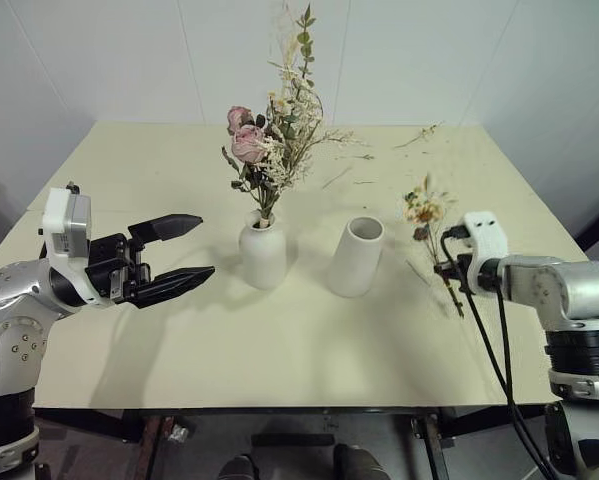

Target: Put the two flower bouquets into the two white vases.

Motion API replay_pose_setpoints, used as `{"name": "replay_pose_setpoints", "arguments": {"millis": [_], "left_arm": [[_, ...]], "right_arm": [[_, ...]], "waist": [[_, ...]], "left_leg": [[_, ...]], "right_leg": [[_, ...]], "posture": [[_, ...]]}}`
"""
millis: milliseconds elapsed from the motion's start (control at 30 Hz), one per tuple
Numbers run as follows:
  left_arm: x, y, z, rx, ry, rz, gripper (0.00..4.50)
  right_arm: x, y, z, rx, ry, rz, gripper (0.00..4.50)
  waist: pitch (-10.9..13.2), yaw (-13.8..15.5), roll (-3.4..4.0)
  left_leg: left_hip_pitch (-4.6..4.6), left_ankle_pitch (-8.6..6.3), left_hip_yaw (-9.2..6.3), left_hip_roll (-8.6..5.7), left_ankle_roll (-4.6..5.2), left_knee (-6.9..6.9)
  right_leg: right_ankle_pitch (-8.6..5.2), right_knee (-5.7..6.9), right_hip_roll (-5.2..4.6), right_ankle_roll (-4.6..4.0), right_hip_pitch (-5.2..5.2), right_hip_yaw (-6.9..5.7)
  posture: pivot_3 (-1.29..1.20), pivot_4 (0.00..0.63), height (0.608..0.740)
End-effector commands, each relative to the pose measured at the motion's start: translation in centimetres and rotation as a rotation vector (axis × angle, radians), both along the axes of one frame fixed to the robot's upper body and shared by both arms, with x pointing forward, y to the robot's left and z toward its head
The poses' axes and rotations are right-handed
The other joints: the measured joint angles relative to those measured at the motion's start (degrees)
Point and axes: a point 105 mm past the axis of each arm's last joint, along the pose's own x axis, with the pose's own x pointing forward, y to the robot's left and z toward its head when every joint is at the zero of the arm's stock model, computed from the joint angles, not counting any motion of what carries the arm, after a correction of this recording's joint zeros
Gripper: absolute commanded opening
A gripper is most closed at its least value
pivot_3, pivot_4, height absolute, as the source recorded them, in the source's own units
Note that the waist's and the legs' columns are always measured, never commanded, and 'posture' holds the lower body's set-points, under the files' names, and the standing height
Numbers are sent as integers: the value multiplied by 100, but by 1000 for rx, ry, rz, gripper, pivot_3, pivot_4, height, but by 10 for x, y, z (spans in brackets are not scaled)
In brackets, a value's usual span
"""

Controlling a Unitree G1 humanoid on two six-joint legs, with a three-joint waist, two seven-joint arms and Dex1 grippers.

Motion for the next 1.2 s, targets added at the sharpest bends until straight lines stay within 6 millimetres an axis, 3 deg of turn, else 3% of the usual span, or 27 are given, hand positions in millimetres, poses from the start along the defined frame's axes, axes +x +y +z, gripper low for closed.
{"name": "replay_pose_setpoints", "arguments": {"millis": [33, 167, 267, 533, 667, 800, 867, 1200], "left_arm": [[-3, 0, 14, 6, -62, -14, 4500], [1, -3, 15, 7, -63, -33, 4500], [4, -6, 17, 2, -62, -50, 4500], [5, -1, 26, -11, -95, -47, 4500], [3, 0, 26, -38, -132, -26, 4500], [2, 2, 28, -82, -147, -9, 4500], [1, 7, 23, -83, -129, 10, 4500], [-2, 7, 17, -82, -115, 35, 4500]], "right_arm": [[-3, -5, 46, -15, -234, -23, 41], [-5, 6, 79, 9, -417, 24, 41], [-15, 34, 131, 76, -755, 136, 41], [-48, 109, 173, 258, -1075, 481, 41], [-50, 128, 169, 303, -1106, 583, 41], [-47, 133, 162, 300, -1109, 610, 41], [-41, 140, 150, 305, -1090, 635, 41], [-25, 135, 100, 334, -992, 602, 41]], "waist": [[0, -2, 0], [0, -9, 0], [2, -52, 3], [8, -88, 13], [8, -83, 14], [8, -71, 14], [8, -74, 14], [10, -84, 17]], "left_leg": [[0, -1, 0, 0, 0, 0], [0, -3, 1, 0, 0, -1], [1, -3, 1, 0, 0, -1], [1, -3, 0, 3, -1, -7], [2, -3, 0, 3, -1, -6], [2, -3, 0, 3, -1, -6], [2, -3, 0, 4, -1, -6], [8, -2, 0, 4, -2, -5]], "right_leg": [[-1, 0, 0, 1, -1, 0], [-1, -6, 0, 2, 1, 0], [-1, -5, 0, 3, 1, 0], [0, 0, 1, 7, -1, -1], [0, 6, 1, 7, -1, -1], [0, 6, 0, 7, -1, -2], [-1, 8, 0, 6, -1, -2], [-3, 19, 1, 2, -2, -2]], "posture": [[0, 150, 740], [0, 150, 740], [0, 150, 740], [0, 150, 740], [0, 150, 740], [0, 150, 740], [0, 150, 740], [0, 150, 740]]}}
